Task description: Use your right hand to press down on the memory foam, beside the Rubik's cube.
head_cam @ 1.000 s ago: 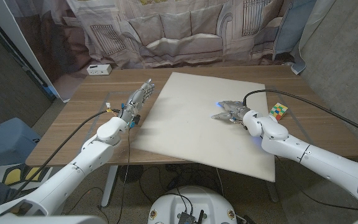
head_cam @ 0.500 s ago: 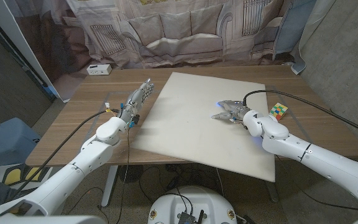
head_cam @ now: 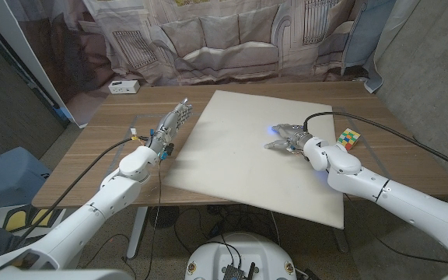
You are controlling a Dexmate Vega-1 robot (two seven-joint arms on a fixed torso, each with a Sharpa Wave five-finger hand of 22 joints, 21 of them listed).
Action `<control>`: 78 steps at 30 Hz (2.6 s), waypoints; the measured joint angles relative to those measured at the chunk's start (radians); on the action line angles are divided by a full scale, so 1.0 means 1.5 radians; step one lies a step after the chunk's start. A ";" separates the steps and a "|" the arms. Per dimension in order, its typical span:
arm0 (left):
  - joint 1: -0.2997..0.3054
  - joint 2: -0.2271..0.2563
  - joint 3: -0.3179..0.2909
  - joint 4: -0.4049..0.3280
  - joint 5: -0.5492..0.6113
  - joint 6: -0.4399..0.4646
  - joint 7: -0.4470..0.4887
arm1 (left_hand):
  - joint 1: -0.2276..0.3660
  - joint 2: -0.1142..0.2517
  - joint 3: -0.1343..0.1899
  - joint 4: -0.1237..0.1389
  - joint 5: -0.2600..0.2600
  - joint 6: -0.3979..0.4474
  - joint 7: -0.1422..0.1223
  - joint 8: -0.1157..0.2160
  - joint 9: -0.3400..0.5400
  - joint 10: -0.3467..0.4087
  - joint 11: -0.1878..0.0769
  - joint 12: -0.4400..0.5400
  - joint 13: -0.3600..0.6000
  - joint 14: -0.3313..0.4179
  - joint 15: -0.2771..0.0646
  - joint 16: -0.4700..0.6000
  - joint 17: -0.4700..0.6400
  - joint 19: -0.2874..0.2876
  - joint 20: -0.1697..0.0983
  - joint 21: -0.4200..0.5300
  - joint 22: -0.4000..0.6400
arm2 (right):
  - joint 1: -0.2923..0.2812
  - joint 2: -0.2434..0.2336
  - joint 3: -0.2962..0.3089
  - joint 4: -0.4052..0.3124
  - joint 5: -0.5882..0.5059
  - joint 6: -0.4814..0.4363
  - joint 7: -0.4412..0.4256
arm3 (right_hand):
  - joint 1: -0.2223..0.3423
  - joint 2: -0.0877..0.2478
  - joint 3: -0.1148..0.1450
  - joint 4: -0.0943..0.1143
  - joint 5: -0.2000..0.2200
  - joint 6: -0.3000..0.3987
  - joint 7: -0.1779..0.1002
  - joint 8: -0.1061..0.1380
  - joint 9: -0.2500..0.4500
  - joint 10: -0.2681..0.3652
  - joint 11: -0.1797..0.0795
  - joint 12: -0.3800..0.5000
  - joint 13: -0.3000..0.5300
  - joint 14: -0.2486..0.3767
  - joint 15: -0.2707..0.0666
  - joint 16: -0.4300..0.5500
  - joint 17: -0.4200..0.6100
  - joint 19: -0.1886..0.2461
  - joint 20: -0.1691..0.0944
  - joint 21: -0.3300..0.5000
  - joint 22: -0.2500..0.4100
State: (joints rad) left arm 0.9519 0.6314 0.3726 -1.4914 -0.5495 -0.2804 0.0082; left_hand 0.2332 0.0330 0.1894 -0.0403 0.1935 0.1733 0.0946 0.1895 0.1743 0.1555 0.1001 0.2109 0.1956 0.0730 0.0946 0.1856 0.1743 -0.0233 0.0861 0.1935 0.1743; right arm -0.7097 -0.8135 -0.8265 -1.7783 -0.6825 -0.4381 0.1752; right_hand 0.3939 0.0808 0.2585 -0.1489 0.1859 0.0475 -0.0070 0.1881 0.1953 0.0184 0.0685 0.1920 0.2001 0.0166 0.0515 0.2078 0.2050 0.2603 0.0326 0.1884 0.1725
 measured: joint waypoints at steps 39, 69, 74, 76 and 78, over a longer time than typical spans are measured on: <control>0.000 -0.001 -0.012 0.026 -0.009 -0.028 -0.012 | 0.002 0.007 0.000 -0.006 0.000 0.007 0.000 0.000 0.000 0.000 0.000 0.000 0.000 0.000 0.000 0.000 0.000 0.002 -0.002 0.000 0.000 | -0.032 0.005 0.040 -0.059 -0.016 -0.034 -0.067 | -0.019 0.001 -0.009 0.013 -0.003 0.005 0.000 0.004 0.000 0.011 -0.003 0.003 0.000 -0.007 0.005 -0.001 0.005 -0.021 0.002 -0.003 0.000; -0.015 -0.003 -0.008 0.044 -0.014 -0.025 -0.029 | 0.002 0.007 0.003 -0.008 -0.003 0.014 0.002 0.000 0.000 0.008 0.004 0.003 0.000 0.005 0.000 0.000 0.000 0.006 -0.006 0.000 0.000 | -0.087 0.019 0.107 -0.073 0.091 0.010 -0.194 | -0.075 -0.001 -0.026 0.040 -0.003 0.067 0.004 0.021 0.000 0.068 0.000 0.023 0.000 0.020 0.000 0.010 0.006 -0.007 -0.007 0.006 0.000; -0.017 -0.005 -0.007 0.048 -0.015 -0.027 -0.030 | 0.002 0.007 0.003 -0.008 -0.003 0.014 0.002 0.000 0.000 0.008 0.004 0.003 0.000 0.005 0.000 0.000 0.000 0.006 -0.006 0.000 0.000 | -0.094 0.021 0.119 -0.070 0.116 0.028 -0.212 | -0.075 -0.001 -0.026 0.040 0.000 0.032 0.006 0.006 0.000 0.069 0.001 0.020 0.000 0.024 -0.003 0.010 0.006 0.002 -0.009 0.006 0.000; -0.019 -0.007 -0.006 0.051 -0.016 -0.028 -0.031 | 0.002 0.007 0.003 -0.008 -0.003 0.014 0.002 0.000 0.000 0.008 0.004 0.003 0.000 0.005 0.000 0.000 0.000 0.006 -0.006 0.000 0.000 | -0.098 0.023 0.125 -0.068 0.136 0.043 -0.224 | -0.075 -0.001 -0.023 0.037 0.000 0.024 0.005 0.003 0.000 0.069 0.000 0.019 0.000 0.031 -0.003 0.010 0.006 0.007 -0.008 0.006 0.000; -0.020 -0.008 -0.006 0.052 -0.016 -0.029 -0.032 | 0.002 0.007 0.003 -0.008 -0.003 0.015 0.002 0.000 0.000 0.008 0.004 0.003 0.000 0.005 0.000 0.000 0.000 0.006 -0.006 0.000 0.000 | -0.101 0.024 0.130 -0.066 0.148 0.052 -0.229 | -0.075 -0.001 -0.023 0.037 0.000 0.019 0.005 0.003 0.000 0.072 -0.003 0.019 0.000 0.031 -0.003 0.010 0.004 0.010 -0.010 0.006 0.000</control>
State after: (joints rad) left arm 0.9223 0.6196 0.3633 -1.4135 -0.5735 -0.3231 -0.0398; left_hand 0.2358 0.0436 0.1934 -0.0524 0.1885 0.1955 0.0975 0.1895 0.1743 0.1680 0.1053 0.2150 0.1956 0.0805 0.0946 0.1856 0.1744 -0.0139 0.0767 0.1935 0.1743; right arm -0.8611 -0.7771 -0.6316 -1.8767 -0.4598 -0.3604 -0.1678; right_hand 0.2818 0.0793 0.2233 -0.0930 0.1855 0.0764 0.0000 0.1919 0.1956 0.1271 0.0642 0.2207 0.2004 0.0627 0.0464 0.2223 0.2117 0.2757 0.0179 0.1976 0.1724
